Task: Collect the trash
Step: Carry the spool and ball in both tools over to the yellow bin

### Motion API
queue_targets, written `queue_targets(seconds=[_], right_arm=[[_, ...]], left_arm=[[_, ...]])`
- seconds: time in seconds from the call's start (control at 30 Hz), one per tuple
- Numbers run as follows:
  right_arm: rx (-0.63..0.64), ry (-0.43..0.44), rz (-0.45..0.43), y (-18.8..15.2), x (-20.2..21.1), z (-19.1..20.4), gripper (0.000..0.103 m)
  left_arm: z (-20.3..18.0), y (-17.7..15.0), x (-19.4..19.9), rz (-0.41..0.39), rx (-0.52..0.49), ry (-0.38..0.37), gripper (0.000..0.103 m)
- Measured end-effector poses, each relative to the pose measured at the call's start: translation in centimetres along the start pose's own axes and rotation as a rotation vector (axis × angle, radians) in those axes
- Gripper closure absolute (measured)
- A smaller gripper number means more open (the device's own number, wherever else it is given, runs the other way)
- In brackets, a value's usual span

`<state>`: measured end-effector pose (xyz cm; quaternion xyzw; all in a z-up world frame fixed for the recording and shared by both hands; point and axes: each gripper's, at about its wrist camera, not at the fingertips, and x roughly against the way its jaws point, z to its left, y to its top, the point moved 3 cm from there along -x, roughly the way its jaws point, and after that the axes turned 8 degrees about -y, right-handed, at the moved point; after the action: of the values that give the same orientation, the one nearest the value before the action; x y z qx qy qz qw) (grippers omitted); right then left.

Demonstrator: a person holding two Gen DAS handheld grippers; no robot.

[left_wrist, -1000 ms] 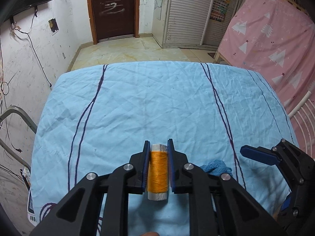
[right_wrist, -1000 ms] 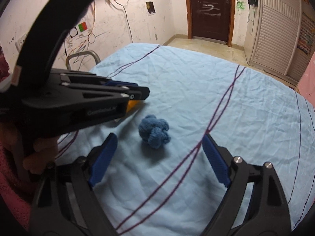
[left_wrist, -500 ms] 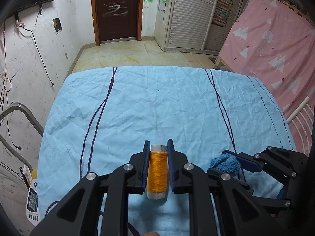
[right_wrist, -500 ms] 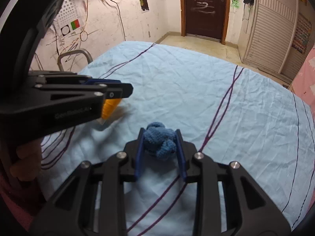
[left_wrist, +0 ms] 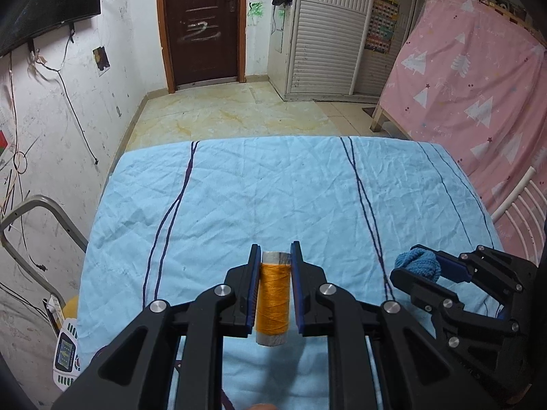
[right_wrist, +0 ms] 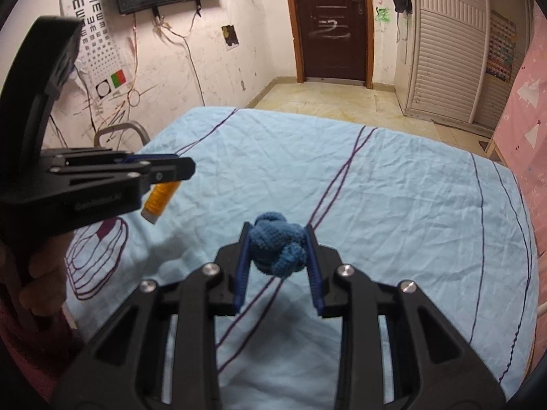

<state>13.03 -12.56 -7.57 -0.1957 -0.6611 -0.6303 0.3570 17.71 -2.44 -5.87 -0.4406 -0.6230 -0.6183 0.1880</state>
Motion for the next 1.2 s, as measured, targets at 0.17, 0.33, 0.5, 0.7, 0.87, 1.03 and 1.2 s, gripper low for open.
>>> queue_targets(seconds=[0.17,0.33,0.5,0.7,0.87,1.03,1.2], right_arm=[[-0.035,-0.009,-0.03,-0.3,1.1,-1.8,0.075],[-0.087,-0.026,-0.068,-0.6,2.6,-4.4,0.075],[-0.139,-0.046,-0.105,-1.3,4.3,-7.5,0.075],[-0.196,-0.079,-0.136,-2.5,6.3,-11.2,0.075],[-0.25,-0.11,-0.166,-3.6,8.1,-14.7,0.075],[-0.313,-0.135,-0.196,-4.8,9.5,-18.1,0.075],[-0.36,-0.181,-0.21,-6.1,10.8,-21.4,0.075]], left_arm=[[-1.7,0.4,0.3,-0.005,-0.03,0.004,0.095],[-4.0,0.7,0.5,-0.007,-0.064,0.008,0.095],[-6.8,1.1,0.5,-0.007,-0.109,0.005,0.095],[-10.9,1.7,0.0,0.0,-0.165,-0.009,0.094],[-14.7,2.0,-0.7,0.009,-0.219,-0.019,0.094],[-18.6,2.1,-1.5,0.022,-0.287,-0.025,0.094],[-23.3,2.5,-2.1,0.026,-0.36,-0.043,0.094]])
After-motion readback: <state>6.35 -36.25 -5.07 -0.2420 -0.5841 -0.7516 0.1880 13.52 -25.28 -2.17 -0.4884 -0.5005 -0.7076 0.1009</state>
